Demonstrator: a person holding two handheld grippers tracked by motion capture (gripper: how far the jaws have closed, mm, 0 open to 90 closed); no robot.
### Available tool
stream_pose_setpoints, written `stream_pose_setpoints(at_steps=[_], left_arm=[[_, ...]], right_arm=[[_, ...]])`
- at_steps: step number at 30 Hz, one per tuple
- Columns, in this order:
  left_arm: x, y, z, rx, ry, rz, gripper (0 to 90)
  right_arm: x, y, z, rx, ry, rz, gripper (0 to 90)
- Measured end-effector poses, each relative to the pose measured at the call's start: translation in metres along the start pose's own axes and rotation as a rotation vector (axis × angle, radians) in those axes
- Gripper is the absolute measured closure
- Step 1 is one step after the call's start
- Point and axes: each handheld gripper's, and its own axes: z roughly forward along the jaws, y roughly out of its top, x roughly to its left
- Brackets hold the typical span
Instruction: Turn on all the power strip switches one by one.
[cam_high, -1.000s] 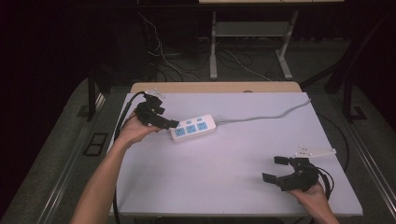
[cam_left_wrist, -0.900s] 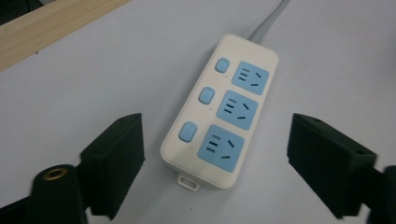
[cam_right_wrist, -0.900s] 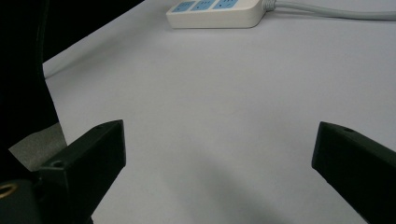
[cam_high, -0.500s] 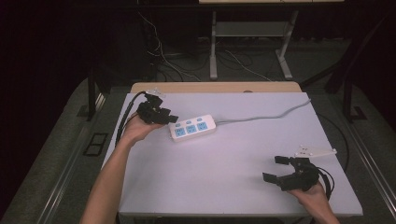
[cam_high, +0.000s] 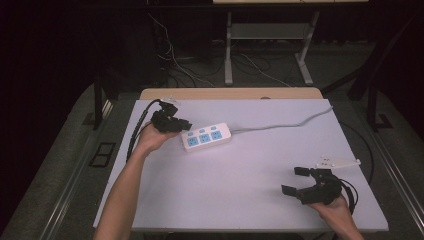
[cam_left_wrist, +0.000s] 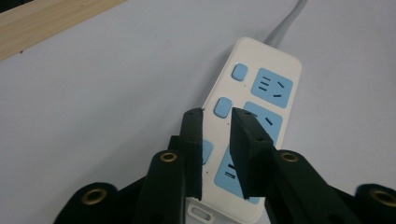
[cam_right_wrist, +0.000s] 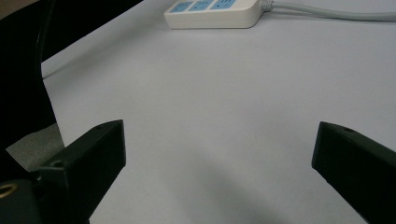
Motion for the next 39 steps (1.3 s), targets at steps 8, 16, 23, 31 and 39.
stream_pose_setpoints(at_steps=[8, 16, 23, 31, 39], left_arm=[[0.005, -0.002, 0.008, -0.004, 0.002, -0.021, 86.6], [0.007, -0.005, 0.016, 0.012, 0.014, -0.025, 89.0], [0.006, -0.008, 0.020, -0.008, -0.002, -0.032, 88.9], [0.005, -0.012, 0.025, 0.021, 0.006, -0.007, 88.9], [0.004, -0.015, 0.033, 0.026, -0.004, -0.006, 89.0]], right_arm=[[0.000, 0.000, -0.001, -0.003, 0.000, 0.000, 2.6], [-0.001, 0.000, 0.000, -0.001, 0.000, -0.002, 2.6], [-0.001, 0.000, 0.000, 0.002, -0.001, -0.002, 2.6], [-0.001, -0.001, 0.000, 0.002, -0.004, -0.004, 2.6], [-0.001, -0.001, -0.001, 0.000, -0.007, 0.000, 2.6]])
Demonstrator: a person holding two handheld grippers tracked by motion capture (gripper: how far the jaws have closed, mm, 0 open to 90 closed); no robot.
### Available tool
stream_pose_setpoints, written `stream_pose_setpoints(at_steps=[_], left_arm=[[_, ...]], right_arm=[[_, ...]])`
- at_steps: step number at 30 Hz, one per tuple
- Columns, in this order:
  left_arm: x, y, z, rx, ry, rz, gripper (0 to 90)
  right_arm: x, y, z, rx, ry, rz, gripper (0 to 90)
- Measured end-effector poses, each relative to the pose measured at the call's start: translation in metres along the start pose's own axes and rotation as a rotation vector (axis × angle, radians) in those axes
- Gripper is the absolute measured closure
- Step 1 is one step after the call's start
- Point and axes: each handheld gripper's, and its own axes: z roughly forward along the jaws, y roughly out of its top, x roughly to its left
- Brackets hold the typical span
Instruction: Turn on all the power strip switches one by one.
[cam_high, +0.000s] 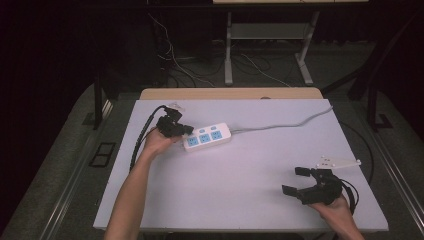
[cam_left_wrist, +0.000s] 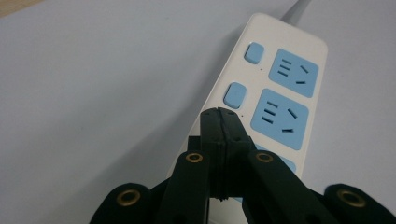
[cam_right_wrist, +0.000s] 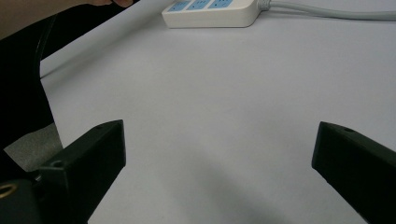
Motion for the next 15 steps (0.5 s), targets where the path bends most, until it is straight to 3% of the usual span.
stream_pose_setpoints(at_steps=[15], left_arm=[[0.0021, -0.0029, 0.0012, -0.014, -0.002, -0.049, 88.9]], right_arm=[[0.0007, -0.0005, -0.0018, -0.003, 0.004, -0.003, 2.6]])
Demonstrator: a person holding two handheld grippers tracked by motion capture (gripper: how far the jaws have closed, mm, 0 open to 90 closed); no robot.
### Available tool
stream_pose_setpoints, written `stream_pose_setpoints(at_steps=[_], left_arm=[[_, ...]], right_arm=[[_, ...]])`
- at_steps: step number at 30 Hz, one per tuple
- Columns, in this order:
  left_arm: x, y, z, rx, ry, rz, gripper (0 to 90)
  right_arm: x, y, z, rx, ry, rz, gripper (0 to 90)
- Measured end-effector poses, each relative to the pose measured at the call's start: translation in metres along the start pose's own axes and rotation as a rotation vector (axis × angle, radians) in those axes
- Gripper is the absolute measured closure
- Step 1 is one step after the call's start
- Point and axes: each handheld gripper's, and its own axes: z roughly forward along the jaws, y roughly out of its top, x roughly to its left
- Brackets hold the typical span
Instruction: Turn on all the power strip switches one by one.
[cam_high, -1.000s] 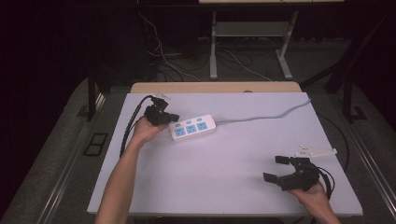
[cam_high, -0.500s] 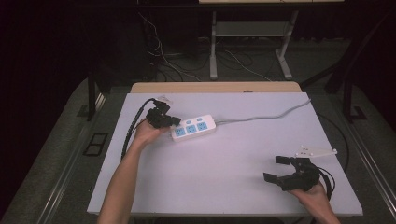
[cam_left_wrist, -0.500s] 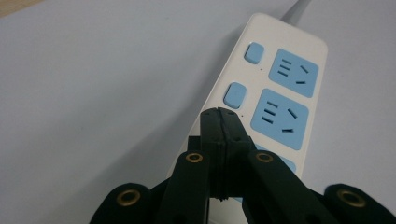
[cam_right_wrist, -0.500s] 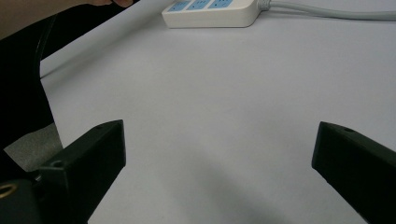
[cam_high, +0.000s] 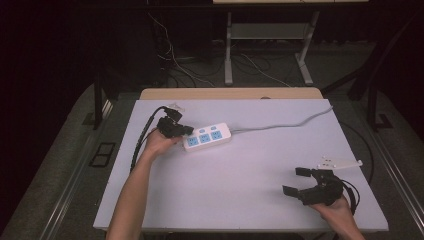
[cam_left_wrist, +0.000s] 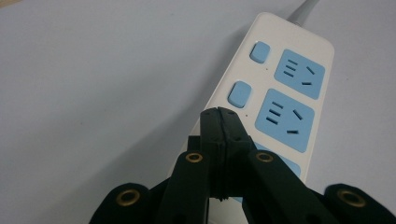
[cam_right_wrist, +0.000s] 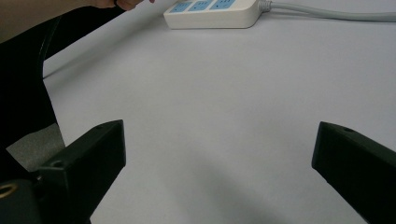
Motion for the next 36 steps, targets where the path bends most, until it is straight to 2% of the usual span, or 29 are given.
stream_pose_setpoints(at_steps=[3, 9, 15, 19, 26, 36], left_arm=[[0.002, -0.001, 0.000, -0.002, -0.014, -0.023, 89.1], [0.001, -0.001, 0.001, 0.005, -0.003, 0.000, 89.5], [0.003, -0.006, 0.001, -0.032, -0.015, -0.038, 89.6], [0.004, -0.010, 0.002, -0.054, -0.019, -0.043, 89.8], [0.003, -0.010, 0.002, -0.057, -0.018, -0.068, 89.8], [0.001, -0.009, 0.002, -0.045, -0.001, -0.046, 89.6]], right_arm=[[0.000, 0.000, 0.000, 0.003, 0.001, 0.002, 2.7], [0.001, 0.000, 0.000, 0.001, 0.002, 0.000, 2.6], [0.002, 0.000, 0.000, -0.004, 0.005, -0.004, 2.6], [0.002, 0.000, 0.000, -0.006, 0.006, -0.008, 2.6], [0.003, 0.001, -0.001, -0.009, 0.003, -0.009, 2.6], [0.001, 0.000, -0.002, -0.013, -0.003, -0.003, 2.6]])
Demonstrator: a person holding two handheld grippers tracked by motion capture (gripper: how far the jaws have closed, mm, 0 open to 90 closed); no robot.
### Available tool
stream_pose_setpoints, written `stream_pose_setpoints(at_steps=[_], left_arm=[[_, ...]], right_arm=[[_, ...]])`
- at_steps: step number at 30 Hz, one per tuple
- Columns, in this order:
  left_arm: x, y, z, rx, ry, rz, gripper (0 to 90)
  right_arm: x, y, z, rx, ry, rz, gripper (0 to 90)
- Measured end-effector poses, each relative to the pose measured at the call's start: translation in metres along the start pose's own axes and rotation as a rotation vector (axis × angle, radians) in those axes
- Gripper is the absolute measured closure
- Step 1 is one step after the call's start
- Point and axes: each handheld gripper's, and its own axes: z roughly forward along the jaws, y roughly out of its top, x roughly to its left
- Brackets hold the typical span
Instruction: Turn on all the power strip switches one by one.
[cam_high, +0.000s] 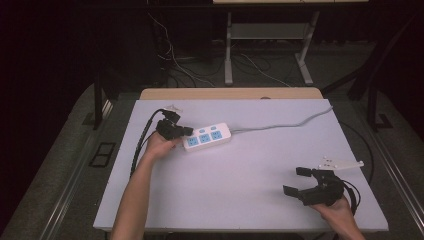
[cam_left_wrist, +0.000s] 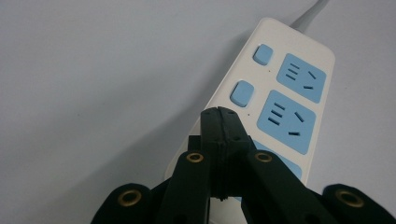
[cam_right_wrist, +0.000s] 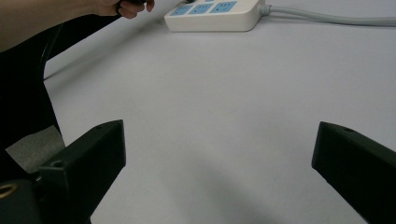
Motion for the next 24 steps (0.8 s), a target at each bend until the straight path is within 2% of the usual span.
stream_pose_setpoints(at_steps=[4, 9, 14, 17, 19, 21, 24], left_arm=[[0.000, 0.000, 0.000, -0.003, 0.003, -0.011, 89.5], [-0.002, 0.002, 0.000, 0.015, 0.016, -0.002, 89.5], [-0.002, 0.004, -0.002, 0.012, 0.040, -0.002, 89.5], [-0.001, 0.006, -0.006, -0.005, 0.024, -0.004, 89.5], [-0.001, 0.009, -0.008, 0.003, 0.023, 0.002, 89.4], [-0.002, 0.013, -0.011, -0.013, 0.023, -0.003, 89.4], [-0.003, 0.021, -0.015, -0.024, 0.021, 0.011, 89.4]], right_arm=[[0.000, 0.000, -0.001, -0.001, 0.000, -0.001, 2.6], [0.000, 0.000, 0.000, 0.002, -0.004, -0.003, 2.6], [0.000, 0.000, 0.001, 0.002, -0.005, -0.005, 2.6], [-0.001, 0.000, 0.000, -0.003, -0.006, -0.002, 2.7], [-0.001, 0.000, 0.000, -0.003, -0.007, 0.000, 2.6], [-0.002, 0.000, 0.000, -0.002, -0.008, -0.002, 2.6], [-0.002, 0.000, 0.000, -0.001, -0.008, -0.002, 2.6]])
